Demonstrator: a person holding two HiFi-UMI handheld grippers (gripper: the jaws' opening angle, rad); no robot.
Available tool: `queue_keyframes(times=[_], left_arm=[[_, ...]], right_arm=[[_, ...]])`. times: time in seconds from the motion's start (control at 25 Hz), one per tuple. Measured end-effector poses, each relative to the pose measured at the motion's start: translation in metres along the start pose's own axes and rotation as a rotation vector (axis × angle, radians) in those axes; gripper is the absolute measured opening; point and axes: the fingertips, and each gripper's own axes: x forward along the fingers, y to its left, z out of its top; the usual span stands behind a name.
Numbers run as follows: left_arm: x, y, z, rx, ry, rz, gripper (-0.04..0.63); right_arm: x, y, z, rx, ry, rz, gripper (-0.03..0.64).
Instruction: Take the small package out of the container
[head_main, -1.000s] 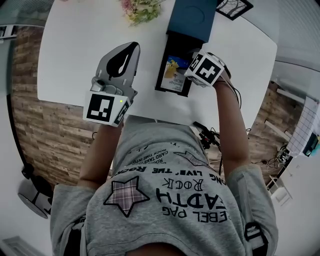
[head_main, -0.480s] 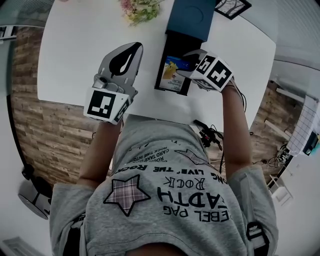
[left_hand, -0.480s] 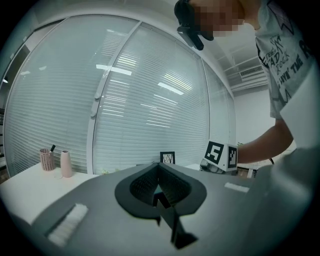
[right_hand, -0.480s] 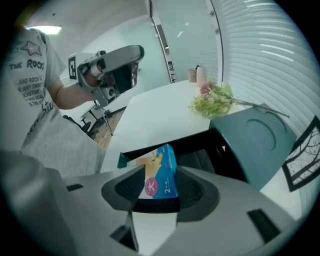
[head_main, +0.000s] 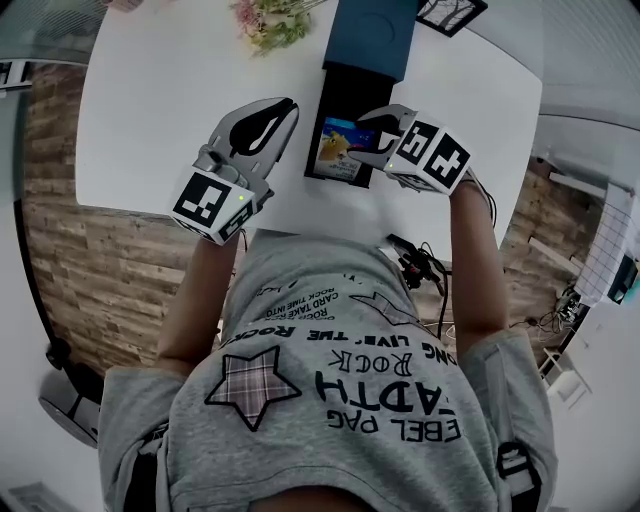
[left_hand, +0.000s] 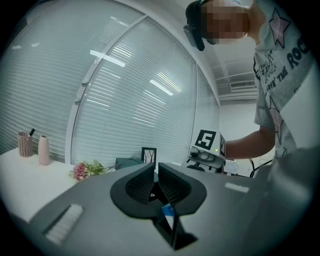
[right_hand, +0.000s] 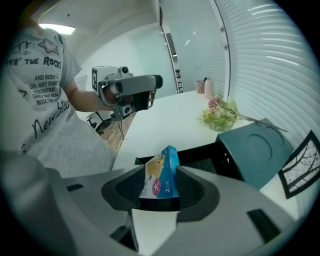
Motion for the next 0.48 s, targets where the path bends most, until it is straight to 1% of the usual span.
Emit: queue_keyframes(times=[0.16, 0.28, 0.36, 0.48], left_arm=[[-0.003, -0.011, -0.008, -0.007, 0.005, -0.052, 0.021], [-0.001, -0.017, -0.013, -0.025, 0.019, -0.086, 0.056], [0.000, -0.021, -0.017, -0.032, 0.034, -0.124, 0.077], [0.002, -0.031, -0.026, -0.018, 0.069, -0.185, 0.109]], right_arm=[[-0.004, 0.016, 0.006, -0.034, -0.009, 0.002, 0.196], [-0.008, 0.024, 0.009, -0.041, -0.022, 0.002, 0.196], [-0.010, 0.029, 0.011, -0.042, -0.031, 0.002, 0.196], [-0.011, 0.039, 0.014, -0.042, -0.045, 0.004, 0.196]])
